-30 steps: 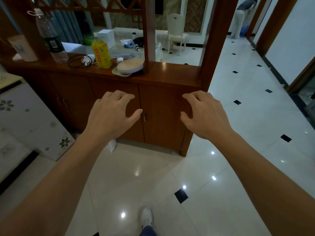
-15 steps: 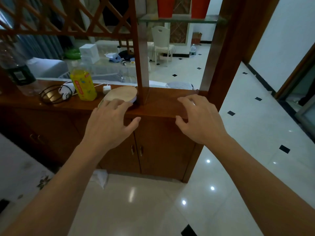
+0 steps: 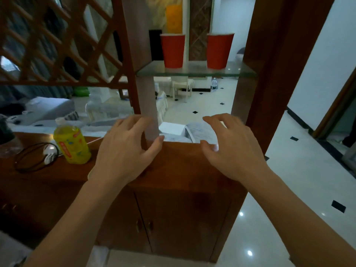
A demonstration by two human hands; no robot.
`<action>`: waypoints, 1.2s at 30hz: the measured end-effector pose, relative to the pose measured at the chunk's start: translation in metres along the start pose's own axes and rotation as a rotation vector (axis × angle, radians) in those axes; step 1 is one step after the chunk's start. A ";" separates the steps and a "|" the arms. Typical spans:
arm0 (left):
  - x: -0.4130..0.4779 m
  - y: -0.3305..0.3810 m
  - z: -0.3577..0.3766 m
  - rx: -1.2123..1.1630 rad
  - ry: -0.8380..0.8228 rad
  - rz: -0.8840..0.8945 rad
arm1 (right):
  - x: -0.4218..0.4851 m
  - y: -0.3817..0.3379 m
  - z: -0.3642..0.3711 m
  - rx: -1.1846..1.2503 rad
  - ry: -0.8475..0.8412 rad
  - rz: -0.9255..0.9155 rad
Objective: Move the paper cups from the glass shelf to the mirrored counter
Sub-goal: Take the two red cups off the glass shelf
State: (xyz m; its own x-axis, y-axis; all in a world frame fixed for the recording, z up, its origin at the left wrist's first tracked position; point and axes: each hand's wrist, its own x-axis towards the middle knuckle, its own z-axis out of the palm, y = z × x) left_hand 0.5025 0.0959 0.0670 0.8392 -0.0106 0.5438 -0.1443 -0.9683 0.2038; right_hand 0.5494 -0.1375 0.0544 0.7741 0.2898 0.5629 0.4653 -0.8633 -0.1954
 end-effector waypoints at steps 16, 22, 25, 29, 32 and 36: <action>0.202 0.020 -0.006 -0.476 0.189 -0.210 | 0.175 0.075 -0.029 0.190 0.261 0.098; 0.253 0.011 0.007 -0.609 0.019 -0.299 | 0.214 0.088 -0.017 0.306 0.153 0.273; 0.267 0.012 0.013 -0.714 -0.026 -0.299 | 0.229 0.087 -0.012 0.448 0.120 0.313; 0.279 0.009 0.021 -0.807 -0.050 -0.279 | 0.244 0.090 -0.007 0.574 0.097 0.338; 0.284 0.005 0.030 -0.830 -0.033 -0.265 | 0.251 0.090 -0.005 0.637 0.094 0.337; 0.281 0.005 0.030 -0.853 0.016 -0.247 | 0.249 0.087 -0.004 0.660 0.118 0.319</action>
State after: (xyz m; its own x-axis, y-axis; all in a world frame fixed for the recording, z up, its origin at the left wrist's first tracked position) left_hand 0.7533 0.0802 0.1961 0.8916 0.1836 0.4138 -0.3069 -0.4268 0.8507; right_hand 0.7812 -0.1416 0.1807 0.8807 -0.0123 0.4735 0.4156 -0.4598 -0.7848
